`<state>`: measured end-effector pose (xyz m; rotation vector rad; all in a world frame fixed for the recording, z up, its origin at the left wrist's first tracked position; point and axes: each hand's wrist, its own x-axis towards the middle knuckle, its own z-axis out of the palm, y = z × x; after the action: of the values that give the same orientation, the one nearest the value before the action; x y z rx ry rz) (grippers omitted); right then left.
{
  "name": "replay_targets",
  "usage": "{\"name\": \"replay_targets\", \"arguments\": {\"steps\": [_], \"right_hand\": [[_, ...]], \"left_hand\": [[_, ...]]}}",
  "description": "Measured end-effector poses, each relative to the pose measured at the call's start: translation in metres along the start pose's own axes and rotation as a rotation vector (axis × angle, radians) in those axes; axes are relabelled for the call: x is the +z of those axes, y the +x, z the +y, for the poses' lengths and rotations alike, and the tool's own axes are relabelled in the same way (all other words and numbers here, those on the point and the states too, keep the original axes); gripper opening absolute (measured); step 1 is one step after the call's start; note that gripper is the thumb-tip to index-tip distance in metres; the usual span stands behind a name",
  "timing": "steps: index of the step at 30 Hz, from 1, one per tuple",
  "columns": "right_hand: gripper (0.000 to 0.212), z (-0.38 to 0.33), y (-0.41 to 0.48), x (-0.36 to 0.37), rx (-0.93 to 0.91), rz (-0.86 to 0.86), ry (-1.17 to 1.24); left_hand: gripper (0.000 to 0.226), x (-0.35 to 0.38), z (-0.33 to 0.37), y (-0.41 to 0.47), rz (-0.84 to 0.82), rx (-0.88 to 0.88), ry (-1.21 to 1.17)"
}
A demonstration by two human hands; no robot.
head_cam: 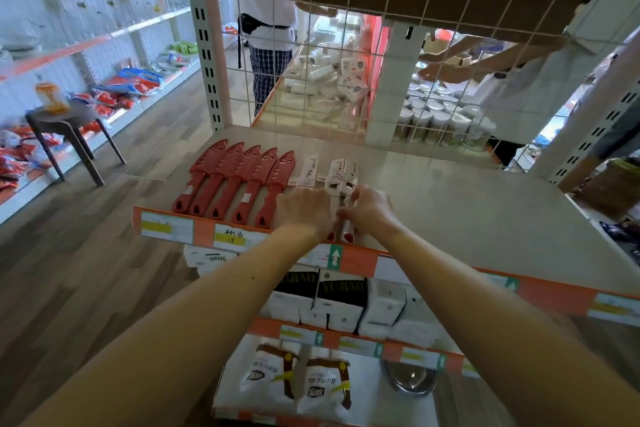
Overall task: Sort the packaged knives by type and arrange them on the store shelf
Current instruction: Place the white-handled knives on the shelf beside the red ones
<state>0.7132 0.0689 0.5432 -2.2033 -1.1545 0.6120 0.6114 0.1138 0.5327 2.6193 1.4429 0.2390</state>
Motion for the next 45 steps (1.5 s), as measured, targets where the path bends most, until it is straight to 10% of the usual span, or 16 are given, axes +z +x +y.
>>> {"name": "replay_targets", "arguments": {"steps": [45], "right_hand": [[0.018, -0.001, 0.016, -0.002, 0.023, 0.055, 0.079]], "left_hand": [[0.033, 0.001, -0.020, 0.001, -0.059, 0.038, -0.198]]}}
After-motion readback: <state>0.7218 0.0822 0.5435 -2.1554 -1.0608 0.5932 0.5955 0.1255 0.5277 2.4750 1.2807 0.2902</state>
